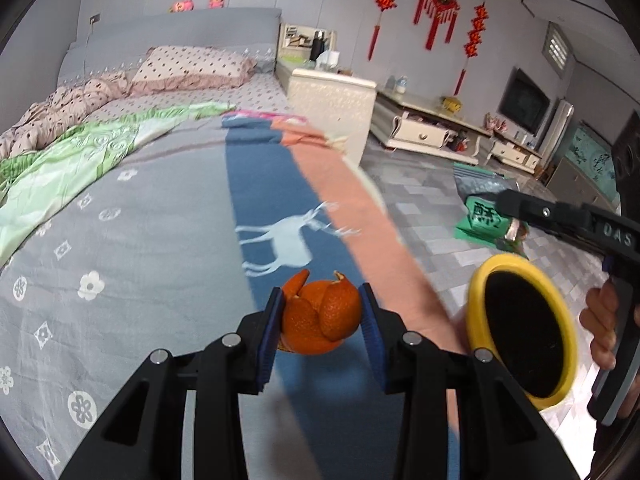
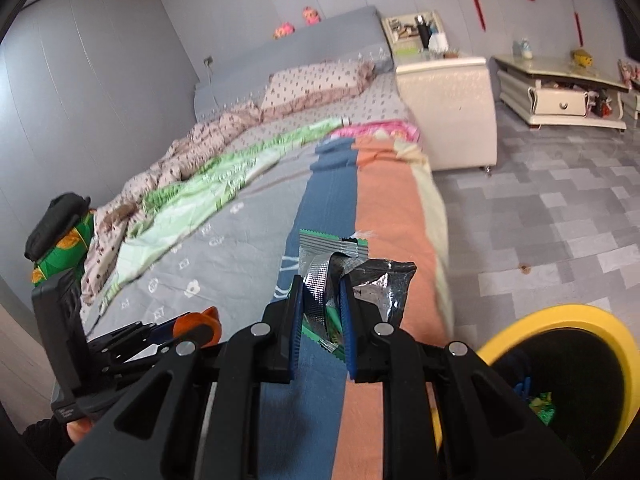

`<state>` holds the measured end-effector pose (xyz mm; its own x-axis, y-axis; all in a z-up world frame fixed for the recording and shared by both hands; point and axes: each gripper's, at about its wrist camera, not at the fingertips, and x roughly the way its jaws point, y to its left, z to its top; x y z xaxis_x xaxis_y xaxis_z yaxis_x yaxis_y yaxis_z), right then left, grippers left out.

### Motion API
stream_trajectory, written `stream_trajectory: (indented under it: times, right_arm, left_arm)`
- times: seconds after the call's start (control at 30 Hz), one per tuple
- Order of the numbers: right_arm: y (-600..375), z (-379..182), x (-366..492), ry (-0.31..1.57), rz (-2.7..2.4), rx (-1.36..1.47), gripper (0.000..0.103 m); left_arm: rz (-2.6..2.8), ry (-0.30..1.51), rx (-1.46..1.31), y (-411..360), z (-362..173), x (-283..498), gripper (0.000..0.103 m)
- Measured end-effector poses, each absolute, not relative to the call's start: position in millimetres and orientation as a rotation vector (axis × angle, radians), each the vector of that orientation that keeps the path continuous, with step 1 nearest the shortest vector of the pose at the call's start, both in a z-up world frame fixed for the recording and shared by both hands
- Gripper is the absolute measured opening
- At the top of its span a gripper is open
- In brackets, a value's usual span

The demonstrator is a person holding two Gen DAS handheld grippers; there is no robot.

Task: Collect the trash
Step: 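Carry the orange peel and snack bag over the bin with both tools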

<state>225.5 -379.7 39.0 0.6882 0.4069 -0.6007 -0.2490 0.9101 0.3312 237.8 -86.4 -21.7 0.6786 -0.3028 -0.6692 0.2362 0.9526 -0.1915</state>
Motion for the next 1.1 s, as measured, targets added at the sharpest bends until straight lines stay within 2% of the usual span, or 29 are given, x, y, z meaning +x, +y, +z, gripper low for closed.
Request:
stream_trajectory:
  times: [0.27,0.77,0.93,1.1]
  right_arm:
    - [-435,86,181,0.641,0.309,0.244,0.017]
    - [-567,128,131,0.57,0.124,0.297,0.017]
    - [-603,128,118,0.573,0.071,0.322,0.017]
    - [-625,106,121,0.632,0.03,0.35,0.017]
  left_arm:
    - [-0.375,0.693,-0.058,-137,21,227,0.035]
    - [-0.536,0.652,0.007,-256,68,218,0.036]
    - [-0.585,0.66,0.021,-288,67,217,0.036]
    - [-0.614,0.721,0.034,-314,36,219,0.036]
